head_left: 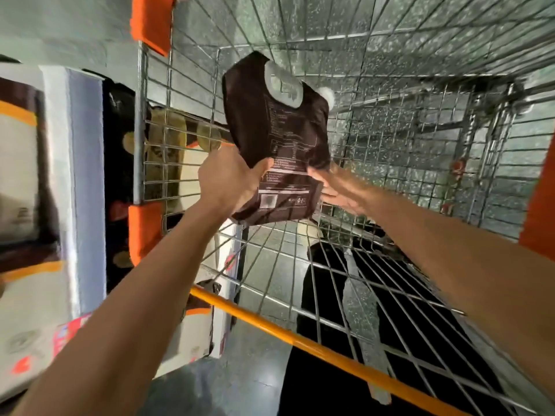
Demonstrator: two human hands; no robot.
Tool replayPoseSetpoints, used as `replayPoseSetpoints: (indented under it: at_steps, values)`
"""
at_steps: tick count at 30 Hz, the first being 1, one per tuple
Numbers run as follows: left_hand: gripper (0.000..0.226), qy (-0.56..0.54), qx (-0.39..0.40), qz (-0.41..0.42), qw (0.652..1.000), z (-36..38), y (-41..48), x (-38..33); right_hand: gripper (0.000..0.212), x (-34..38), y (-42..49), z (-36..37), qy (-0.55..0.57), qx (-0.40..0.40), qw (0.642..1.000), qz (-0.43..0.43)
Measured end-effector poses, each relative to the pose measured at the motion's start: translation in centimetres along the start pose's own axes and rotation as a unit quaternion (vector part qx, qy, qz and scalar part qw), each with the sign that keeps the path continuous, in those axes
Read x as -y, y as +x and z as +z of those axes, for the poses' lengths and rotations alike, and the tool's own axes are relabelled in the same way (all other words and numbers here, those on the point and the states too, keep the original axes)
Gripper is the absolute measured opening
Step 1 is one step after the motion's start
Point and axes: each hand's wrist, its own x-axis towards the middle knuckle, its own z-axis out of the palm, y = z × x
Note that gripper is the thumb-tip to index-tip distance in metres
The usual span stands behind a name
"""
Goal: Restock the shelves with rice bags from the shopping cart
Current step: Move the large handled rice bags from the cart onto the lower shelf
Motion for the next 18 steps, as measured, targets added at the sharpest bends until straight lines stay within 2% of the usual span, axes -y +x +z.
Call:
replayPoseSetpoints:
  at_steps: [4,6,8,10,11,12,13,15,18]
  values:
    - [0.047,0.103,0.041,0.077,0.991,1.1,-0.9,-1.9,0.103,-0.6,-2.0,-0.6,-0.027,0.047,0.998,0.015]
    - [0.041,0.137,0.057,0.13,0.98,1.3,-1.9,-2.8,0.092,-1.1,-3.8,-1.3,-0.035,0.062,0.997,0.008]
    - [0.045,0.088,0.115,0.162,0.976,1.9,-2.8,-3.2,0.069,-1.7,-5.5,-2.4,0.045,0.052,0.997,0.021]
    - [0.059,-0.051,0.247,0.133,0.958,2.3,-3.1,-3.3,0.053,-1.8,-7.2,-3.5,0.162,0.056,0.985,0.025]
    - [0.063,-0.143,0.318,0.095,0.932,2.7,-3.3,-3.4,0.052,-1.9,-8.3,-3.9,0.195,0.046,0.979,0.026]
    - [0.064,-0.206,0.367,0.058,0.905,3.3,-3.1,-3.0,0.06,-1.9,-8.8,-4.1,0.213,0.029,0.976,0.027]
    - [0.064,-0.217,0.386,0.059,0.895,4.2,-2.9,-2.9,0.072,-2.4,-9.4,-4.6,0.228,0.015,0.973,0.028]
    - [0.06,-0.159,0.371,0.091,0.91,5.3,-2.2,-2.7,0.084,-3.1,-9.9,-5.0,0.289,-0.009,0.957,0.014]
    - [0.051,-0.117,0.379,0.088,0.914,6.5,-1.1,-2.0,0.07,-4.8,-10.6,-6.3,0.391,-0.057,0.918,-0.042]
